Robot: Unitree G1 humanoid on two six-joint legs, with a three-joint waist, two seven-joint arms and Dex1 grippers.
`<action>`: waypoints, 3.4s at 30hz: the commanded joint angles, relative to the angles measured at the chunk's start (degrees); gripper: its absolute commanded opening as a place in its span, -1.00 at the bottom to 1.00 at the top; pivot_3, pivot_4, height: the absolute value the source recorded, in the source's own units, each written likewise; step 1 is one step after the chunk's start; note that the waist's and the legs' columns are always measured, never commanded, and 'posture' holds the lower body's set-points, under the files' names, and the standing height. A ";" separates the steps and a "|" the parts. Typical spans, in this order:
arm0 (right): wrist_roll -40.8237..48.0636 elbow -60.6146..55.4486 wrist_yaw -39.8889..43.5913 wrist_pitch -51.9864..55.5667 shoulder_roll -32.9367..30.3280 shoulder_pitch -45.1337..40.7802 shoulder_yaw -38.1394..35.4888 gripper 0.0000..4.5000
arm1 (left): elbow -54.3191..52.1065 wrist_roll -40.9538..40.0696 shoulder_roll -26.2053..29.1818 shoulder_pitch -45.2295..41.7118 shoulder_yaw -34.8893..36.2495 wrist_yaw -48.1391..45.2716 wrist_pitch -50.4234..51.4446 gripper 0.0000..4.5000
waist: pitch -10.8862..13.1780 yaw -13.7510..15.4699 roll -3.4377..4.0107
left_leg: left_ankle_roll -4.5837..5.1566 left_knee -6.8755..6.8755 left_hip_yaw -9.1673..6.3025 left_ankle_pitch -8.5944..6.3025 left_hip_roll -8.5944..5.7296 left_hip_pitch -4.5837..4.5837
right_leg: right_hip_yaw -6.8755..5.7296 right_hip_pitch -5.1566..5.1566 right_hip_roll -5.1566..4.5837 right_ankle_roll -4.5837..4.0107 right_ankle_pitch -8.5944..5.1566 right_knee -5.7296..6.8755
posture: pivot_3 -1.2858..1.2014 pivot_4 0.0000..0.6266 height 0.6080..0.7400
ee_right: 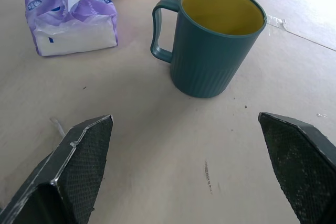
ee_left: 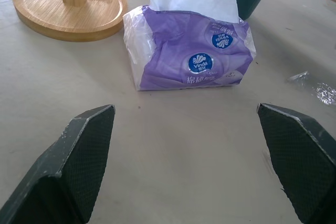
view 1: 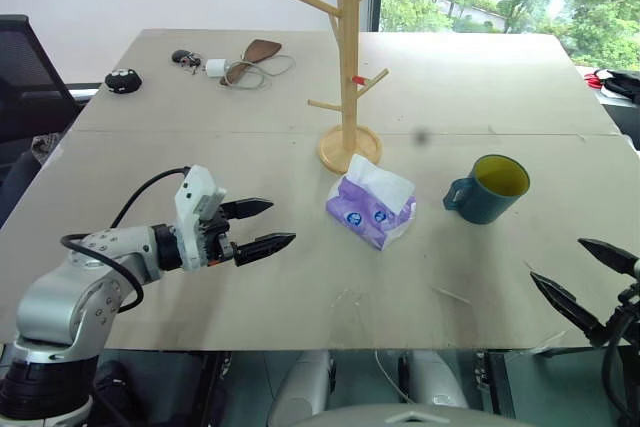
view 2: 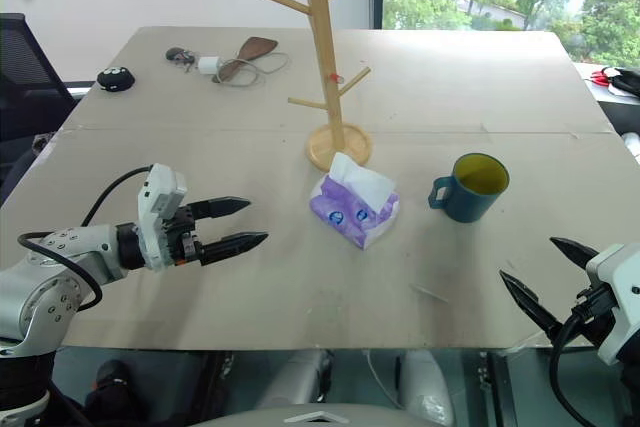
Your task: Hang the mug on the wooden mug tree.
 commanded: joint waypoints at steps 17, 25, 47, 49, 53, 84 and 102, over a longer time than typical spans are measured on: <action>3.07 -9.40 7.40 -21.30 0.29 8.49 7.48 1.00 | 11.80 15.32 -9.74 -25.55 -25.31 7.95 0.93 0.98 | 0.04 0.13 0.00 | -0.01 0.07 -0.12 0.01 -0.05 0.02 | -0.14 0.13 0.01 0.01 0.01 -0.01 | 0.03 -0.52 1.00; -1.20 -9.40 2.67 -28.94 1.11 14.91 10.46 1.00 | 23.59 26.16 -17.47 -28.64 -32.40 11.02 -6.97 0.61 | 0.06 0.16 -0.11 | 0.00 0.10 -0.11 0.01 -0.07 0.05 | -0.09 0.13 0.00 0.02 0.01 0.02 | 0.03 -0.52 1.00; -2.46 -8.35 -0.41 -24.54 -1.38 7.74 15.47 1.00 | 24.67 19.70 -10.96 -19.91 -6.19 12.83 -9.23 -0.97 | 0.07 -0.08 -0.09 | 0.00 0.25 -0.36 0.01 -0.06 0.10 | -0.29 0.34 0.01 0.03 0.02 0.04 | 0.03 -0.52 1.00; -2.83 -7.96 -0.32 -23.88 -1.45 6.15 16.84 1.00 | 28.21 20.73 -9.23 -19.87 -2.57 15.72 -9.38 -0.97 | 0.07 -0.08 -0.09 | 0.00 0.25 -0.36 0.01 -0.06 0.12 | -0.29 0.34 0.01 0.03 0.02 0.04 | 0.03 -0.52 1.00; -3.78 -7.86 -1.86 -21.59 -1.46 2.22 20.46 1.00 | 33.10 22.36 -6.78 -19.60 -0.82 17.87 -8.06 -0.97 | 0.07 0.18 -0.09 | 0.00 0.26 -0.44 0.01 -0.08 0.12 | -0.37 0.33 0.00 0.03 0.02 0.03 | 0.03 -0.52 1.00; -13.65 2.13 -34.01 14.13 12.18 -30.42 41.42 1.00 | -1.80 -8.58 9.61 -7.75 1.47 -22.13 1.20 0.88 | 0.16 -1.04 -0.10 | -0.10 0.07 -0.34 0.07 -0.14 0.06 | -0.24 -0.08 -0.06 -0.03 0.01 0.44 | 0.03 -0.52 1.00; -20.99 13.92 -34.77 10.73 19.13 -39.35 46.34 0.22 | -0.82 -7.14 8.72 -10.96 -2.91 -22.23 -2.21 0.90 | 0.17 -1.62 -0.09 | -0.09 0.04 -0.30 0.06 -0.11 0.05 | -0.18 -0.14 -0.02 -0.03 0.01 0.45 | 0.03 -0.52 1.00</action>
